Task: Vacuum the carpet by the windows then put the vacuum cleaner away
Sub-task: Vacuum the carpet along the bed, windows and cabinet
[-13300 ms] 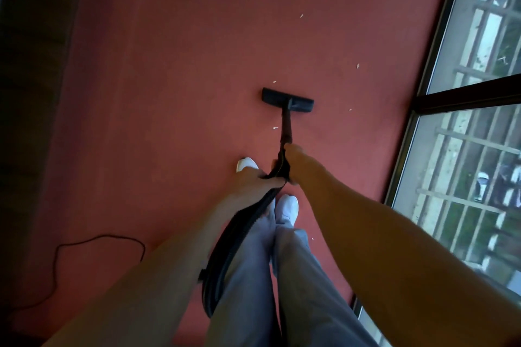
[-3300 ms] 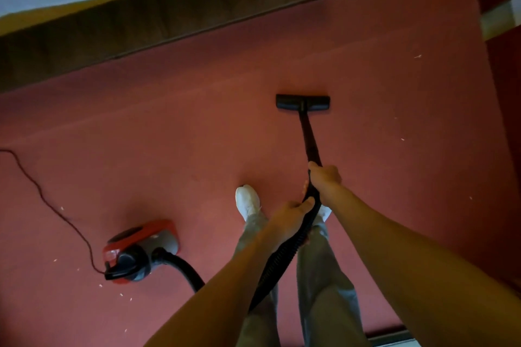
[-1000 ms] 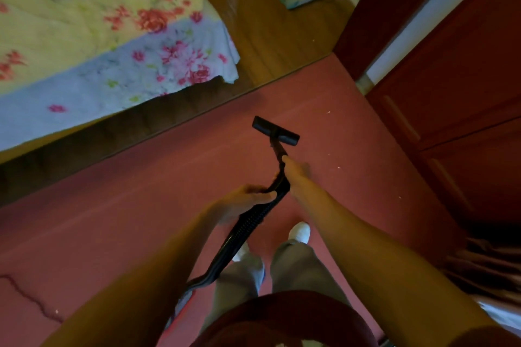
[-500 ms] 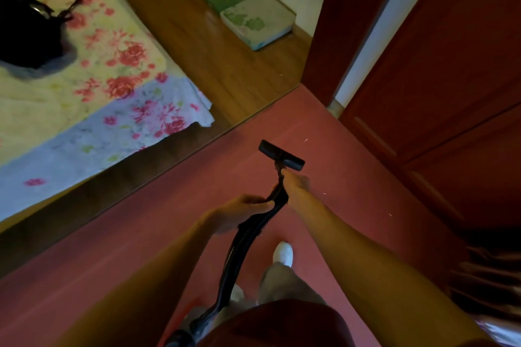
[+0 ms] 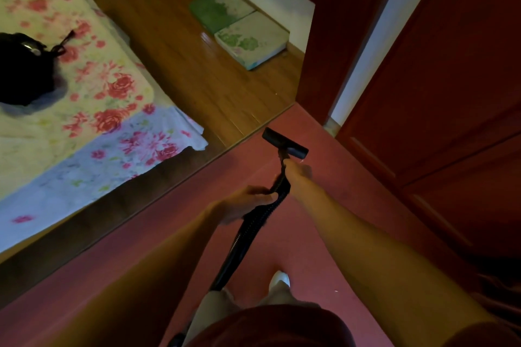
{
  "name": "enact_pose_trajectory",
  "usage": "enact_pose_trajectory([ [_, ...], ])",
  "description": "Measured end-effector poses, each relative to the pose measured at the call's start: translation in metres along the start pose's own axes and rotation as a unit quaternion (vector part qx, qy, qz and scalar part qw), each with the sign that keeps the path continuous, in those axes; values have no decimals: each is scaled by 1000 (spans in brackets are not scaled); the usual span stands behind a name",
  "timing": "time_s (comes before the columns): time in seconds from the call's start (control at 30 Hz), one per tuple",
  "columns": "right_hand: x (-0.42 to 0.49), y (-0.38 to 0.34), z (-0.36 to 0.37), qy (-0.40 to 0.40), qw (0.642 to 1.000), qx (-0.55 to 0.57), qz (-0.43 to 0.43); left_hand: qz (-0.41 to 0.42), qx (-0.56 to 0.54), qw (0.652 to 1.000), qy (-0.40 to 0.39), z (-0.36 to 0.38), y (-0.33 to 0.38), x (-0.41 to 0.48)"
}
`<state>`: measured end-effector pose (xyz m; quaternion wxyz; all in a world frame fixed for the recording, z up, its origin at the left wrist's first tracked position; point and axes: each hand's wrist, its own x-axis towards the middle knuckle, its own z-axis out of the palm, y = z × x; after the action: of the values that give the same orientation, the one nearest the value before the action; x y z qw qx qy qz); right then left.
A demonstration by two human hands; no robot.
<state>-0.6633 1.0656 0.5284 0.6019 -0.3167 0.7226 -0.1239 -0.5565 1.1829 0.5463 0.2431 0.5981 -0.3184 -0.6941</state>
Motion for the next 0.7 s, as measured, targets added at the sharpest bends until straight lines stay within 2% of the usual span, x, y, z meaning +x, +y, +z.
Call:
enact_pose_trajectory([
  [0.23, 22, -39, 25, 18, 1000, -1, 5, 5, -20, 1000, -11, -38, 17, 34],
  [0.57, 35, -99, 49, 50, 998, 31, 22, -20, -17, 994, -104, -103, 56, 85],
  [0.63, 36, -107, 50, 49, 997, 46, 34, -33, -17, 995, -93, -108, 57, 99],
  [0.7, 47, -108, 50, 56, 996, 46, 44, -60, -27, 998, -20, -109, 56, 113],
])
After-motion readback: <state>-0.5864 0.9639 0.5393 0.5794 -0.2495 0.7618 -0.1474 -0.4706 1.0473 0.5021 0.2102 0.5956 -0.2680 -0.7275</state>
